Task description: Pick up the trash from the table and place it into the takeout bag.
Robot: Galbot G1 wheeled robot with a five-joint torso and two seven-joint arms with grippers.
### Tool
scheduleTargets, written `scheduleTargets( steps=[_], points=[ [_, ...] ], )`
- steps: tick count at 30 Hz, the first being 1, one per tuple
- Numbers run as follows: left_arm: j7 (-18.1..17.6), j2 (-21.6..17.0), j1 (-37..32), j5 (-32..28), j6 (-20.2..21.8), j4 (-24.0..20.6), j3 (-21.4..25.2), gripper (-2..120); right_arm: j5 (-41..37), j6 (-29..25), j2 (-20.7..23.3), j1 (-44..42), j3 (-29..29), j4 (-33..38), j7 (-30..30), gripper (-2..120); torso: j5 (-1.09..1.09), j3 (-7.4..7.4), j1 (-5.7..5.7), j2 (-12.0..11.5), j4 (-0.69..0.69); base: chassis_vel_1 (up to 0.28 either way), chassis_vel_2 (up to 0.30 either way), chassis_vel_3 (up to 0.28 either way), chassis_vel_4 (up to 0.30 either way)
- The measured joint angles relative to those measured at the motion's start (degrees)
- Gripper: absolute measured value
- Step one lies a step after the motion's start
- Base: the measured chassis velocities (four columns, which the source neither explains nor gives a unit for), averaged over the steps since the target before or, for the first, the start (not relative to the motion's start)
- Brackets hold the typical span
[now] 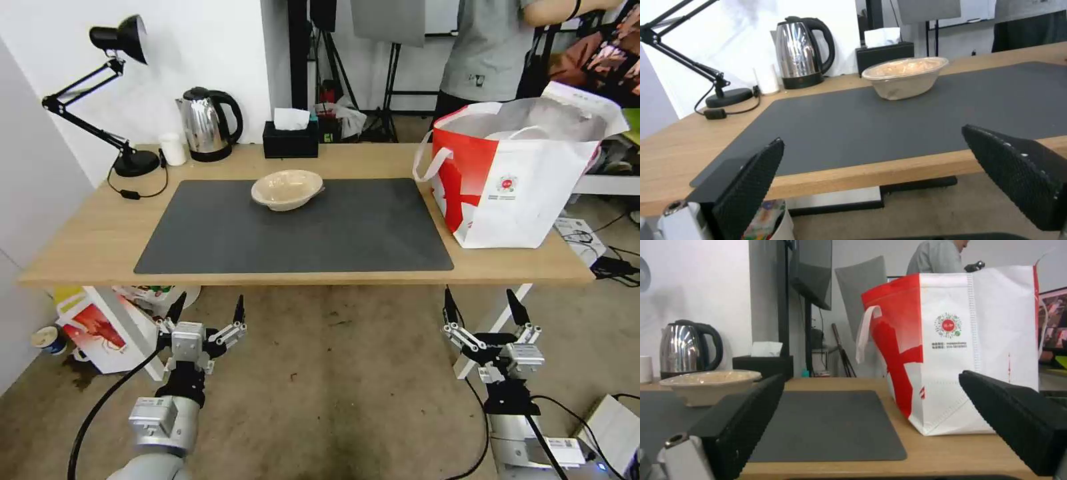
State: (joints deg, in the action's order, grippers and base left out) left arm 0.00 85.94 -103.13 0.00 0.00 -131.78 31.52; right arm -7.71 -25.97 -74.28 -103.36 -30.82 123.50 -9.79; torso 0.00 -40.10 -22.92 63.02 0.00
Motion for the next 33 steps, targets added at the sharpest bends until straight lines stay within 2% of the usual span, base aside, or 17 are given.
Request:
scheduleTargets(
  steps=[33],
  points=[
    [0.0,0.0,0.0,0.0,0.0,0.0,0.0,100,-0.7,-0.5,-0.3,1.1,-0.5,1.6,0.1,100,0.00,0.00,0.00,0.0,0.00,0.000,0.000,0.000,0.000]
  ],
)
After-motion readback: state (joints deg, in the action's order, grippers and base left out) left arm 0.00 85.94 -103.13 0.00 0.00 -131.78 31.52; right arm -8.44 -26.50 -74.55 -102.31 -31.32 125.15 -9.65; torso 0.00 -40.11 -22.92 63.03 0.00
